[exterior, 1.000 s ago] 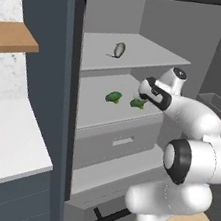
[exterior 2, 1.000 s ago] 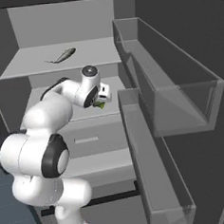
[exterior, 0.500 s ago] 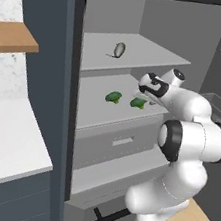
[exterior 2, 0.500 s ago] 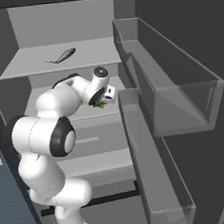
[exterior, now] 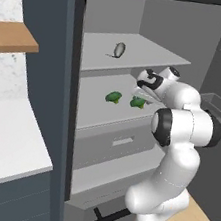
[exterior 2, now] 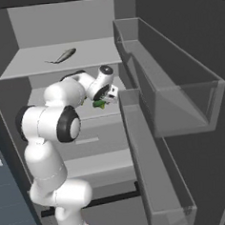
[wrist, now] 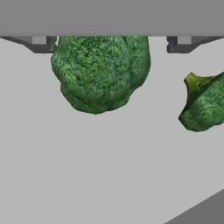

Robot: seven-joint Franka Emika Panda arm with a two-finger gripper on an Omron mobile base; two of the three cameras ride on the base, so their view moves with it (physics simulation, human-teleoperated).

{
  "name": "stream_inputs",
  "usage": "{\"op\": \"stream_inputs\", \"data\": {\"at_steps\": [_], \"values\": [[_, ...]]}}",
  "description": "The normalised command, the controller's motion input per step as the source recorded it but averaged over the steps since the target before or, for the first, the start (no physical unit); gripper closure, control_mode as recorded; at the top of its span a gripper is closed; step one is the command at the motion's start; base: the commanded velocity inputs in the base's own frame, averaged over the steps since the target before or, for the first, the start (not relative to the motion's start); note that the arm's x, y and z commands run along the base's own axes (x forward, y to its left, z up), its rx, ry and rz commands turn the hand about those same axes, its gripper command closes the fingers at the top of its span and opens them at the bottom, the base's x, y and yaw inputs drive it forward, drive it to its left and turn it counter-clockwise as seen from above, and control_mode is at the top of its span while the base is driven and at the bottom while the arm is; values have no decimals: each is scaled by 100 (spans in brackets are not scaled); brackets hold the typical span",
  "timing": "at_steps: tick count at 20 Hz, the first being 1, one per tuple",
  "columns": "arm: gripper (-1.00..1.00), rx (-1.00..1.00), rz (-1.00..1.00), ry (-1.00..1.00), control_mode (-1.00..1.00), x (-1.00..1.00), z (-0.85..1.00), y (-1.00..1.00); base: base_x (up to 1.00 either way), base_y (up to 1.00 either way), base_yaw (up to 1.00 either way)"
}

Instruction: Place one broccoli and one fish in each tupperware on the nearby counter, to pack two identical lunches.

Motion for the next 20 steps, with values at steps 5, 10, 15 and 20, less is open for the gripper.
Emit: {"op": "stream_inputs", "data": {"at_steps": [5,10,15,20], "values": [[-100,3,0,0,-100,2,-25,0,0,0,0],[-100,0,0,0,-100,0,-10,0,0,0,0],[-100,0,0,0,-100,0,-8,10,0,0,0],[-100,0,1,0,-100,0,-21,25,0,0,0]]}}
